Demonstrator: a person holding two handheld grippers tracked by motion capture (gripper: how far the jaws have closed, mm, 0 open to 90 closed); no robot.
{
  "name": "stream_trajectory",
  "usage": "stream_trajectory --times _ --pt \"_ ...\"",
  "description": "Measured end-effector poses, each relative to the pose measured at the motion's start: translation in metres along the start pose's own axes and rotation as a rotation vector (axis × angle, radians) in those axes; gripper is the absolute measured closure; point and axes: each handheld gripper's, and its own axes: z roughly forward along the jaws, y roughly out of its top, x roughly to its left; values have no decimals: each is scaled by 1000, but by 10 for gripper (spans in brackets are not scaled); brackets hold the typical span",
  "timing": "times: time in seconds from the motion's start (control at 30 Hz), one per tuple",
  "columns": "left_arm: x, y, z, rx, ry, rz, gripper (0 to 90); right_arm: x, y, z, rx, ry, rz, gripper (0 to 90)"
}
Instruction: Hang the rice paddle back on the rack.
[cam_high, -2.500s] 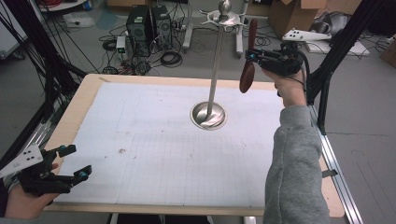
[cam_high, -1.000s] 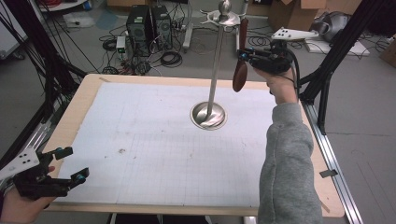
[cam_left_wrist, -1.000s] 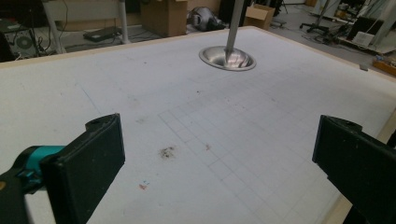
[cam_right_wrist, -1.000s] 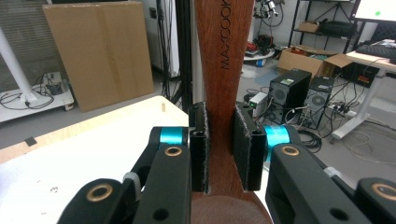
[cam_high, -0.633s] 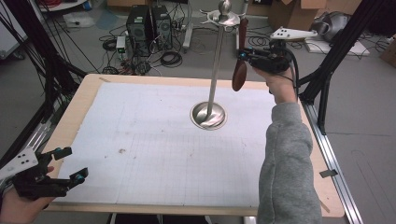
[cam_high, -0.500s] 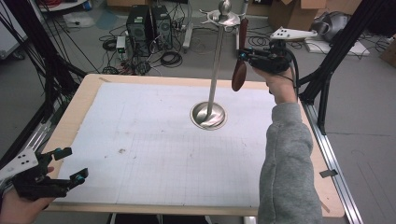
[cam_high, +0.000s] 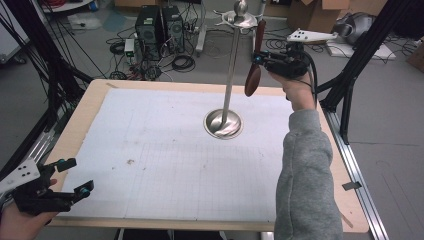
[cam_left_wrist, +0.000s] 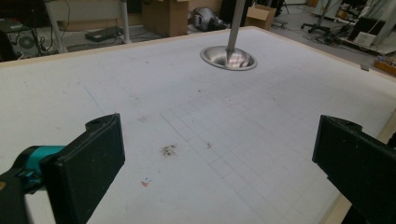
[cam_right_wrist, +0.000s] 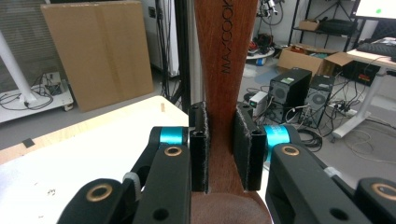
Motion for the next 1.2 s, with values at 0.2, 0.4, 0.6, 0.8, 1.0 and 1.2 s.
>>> stream_trajectory --times 0.2,0.4,0.6,0.8,1.0,1.2 --pt "0 0 0 1 -1 0 28 1 1 3 2 -11 -3 778" --pt "-2 1 1 -5 -24 5 28 2 1 3 5 -29 -3 766" --pt "-2 0 0 -12 -15 15 28 2 0 0 11 -50 -1 607" --pt "-1 2 0 -29 -15 15 28 -1 -3 -6 4 -76 9 470" --pt "-1 2 10 -13 -33 11 28 0 -7 -10 35 -90 3 301" --pt "-2 4 22 8 -59 19 28 2 -12 -12 70 -70 5 196"
